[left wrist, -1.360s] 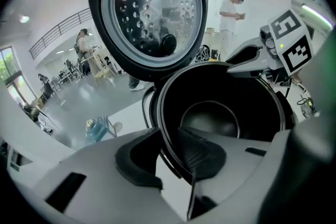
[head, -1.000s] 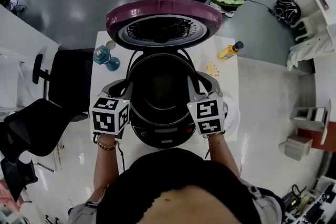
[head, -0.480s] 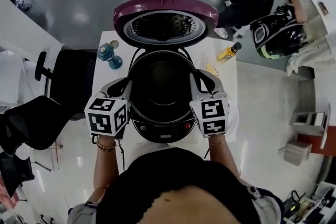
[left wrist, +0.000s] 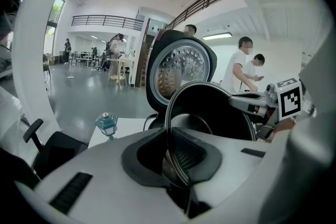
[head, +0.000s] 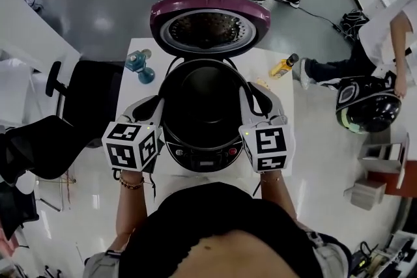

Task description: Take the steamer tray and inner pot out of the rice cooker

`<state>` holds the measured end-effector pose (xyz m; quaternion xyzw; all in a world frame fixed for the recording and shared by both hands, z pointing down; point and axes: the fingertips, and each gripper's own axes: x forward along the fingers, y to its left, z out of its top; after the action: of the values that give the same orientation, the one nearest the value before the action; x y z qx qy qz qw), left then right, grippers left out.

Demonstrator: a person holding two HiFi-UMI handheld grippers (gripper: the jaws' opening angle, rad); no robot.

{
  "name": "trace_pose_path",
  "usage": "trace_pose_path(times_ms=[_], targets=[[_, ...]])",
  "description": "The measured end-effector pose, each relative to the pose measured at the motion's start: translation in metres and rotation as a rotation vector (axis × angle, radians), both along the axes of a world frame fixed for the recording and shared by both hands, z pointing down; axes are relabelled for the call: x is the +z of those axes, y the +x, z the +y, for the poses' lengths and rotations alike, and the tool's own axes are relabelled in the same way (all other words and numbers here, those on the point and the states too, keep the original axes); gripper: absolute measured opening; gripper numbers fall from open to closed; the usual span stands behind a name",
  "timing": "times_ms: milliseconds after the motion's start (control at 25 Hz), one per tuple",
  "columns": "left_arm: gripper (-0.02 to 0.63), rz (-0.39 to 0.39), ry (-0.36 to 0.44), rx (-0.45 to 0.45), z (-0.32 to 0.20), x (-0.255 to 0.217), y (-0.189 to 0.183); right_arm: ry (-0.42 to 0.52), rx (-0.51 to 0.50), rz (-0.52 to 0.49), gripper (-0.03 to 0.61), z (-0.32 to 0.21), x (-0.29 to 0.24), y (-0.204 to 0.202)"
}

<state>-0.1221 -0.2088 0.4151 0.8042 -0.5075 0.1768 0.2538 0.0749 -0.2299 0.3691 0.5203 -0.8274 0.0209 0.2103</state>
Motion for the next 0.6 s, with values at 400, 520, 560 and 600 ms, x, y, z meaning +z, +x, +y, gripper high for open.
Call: trace_pose_path(times_ms=[400,520,560,600], targets=[[0.026,0.049,0.093,-0.054,0.018,-0.031,-0.024,0.079,-0.053,-0.053,0.040,0.017,-0.035,-0.027],[0.025,0.076,0.124,-0.084,0.027,-0.043,-0.037,0.133,-0.089,-0.043,0.040,0.021,-0.051,-0.040],[0.025,0.085,0.136,-0.098,0.031,-0.047,-0.042,0.148,-0.103,-0.039,0.040,0.022,-0.057,-0.046],[0.025,0.088,0.150,-0.114,0.034,-0.052,-0.049,0.159,-0.119,-0.037,0.038,0.024,-0.062,-0.053]])
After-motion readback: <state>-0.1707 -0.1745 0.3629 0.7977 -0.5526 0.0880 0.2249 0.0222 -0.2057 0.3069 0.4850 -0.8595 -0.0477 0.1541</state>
